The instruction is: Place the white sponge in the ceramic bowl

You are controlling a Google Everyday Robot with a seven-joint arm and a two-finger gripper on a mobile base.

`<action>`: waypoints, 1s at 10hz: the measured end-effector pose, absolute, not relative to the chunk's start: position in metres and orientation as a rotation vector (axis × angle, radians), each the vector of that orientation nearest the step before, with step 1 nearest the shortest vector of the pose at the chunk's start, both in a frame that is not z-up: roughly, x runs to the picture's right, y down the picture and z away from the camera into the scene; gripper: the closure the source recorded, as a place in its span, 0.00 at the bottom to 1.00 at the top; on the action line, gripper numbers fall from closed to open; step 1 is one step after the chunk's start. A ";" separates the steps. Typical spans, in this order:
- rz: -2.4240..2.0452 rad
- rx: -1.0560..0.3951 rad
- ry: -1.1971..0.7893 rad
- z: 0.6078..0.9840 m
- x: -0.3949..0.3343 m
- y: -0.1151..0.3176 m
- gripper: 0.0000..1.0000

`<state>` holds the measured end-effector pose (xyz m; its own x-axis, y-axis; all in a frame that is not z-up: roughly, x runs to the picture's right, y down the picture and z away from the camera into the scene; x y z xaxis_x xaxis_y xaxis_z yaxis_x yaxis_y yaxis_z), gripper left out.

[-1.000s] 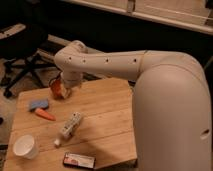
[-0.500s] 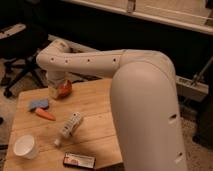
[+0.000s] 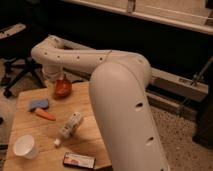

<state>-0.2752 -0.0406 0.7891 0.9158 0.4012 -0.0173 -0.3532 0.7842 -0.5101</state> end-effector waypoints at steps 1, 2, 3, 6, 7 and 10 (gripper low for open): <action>0.410 -0.535 -0.077 0.795 -0.276 -0.044 0.35; 0.411 -0.537 -0.076 0.796 -0.277 -0.044 0.35; 0.412 -0.537 -0.074 0.796 -0.276 -0.044 0.35; 0.413 -0.536 -0.073 0.797 -0.275 -0.045 0.35; 0.411 -0.536 -0.073 0.796 -0.276 -0.044 0.35; 0.393 -0.522 -0.081 0.798 -0.277 -0.049 0.35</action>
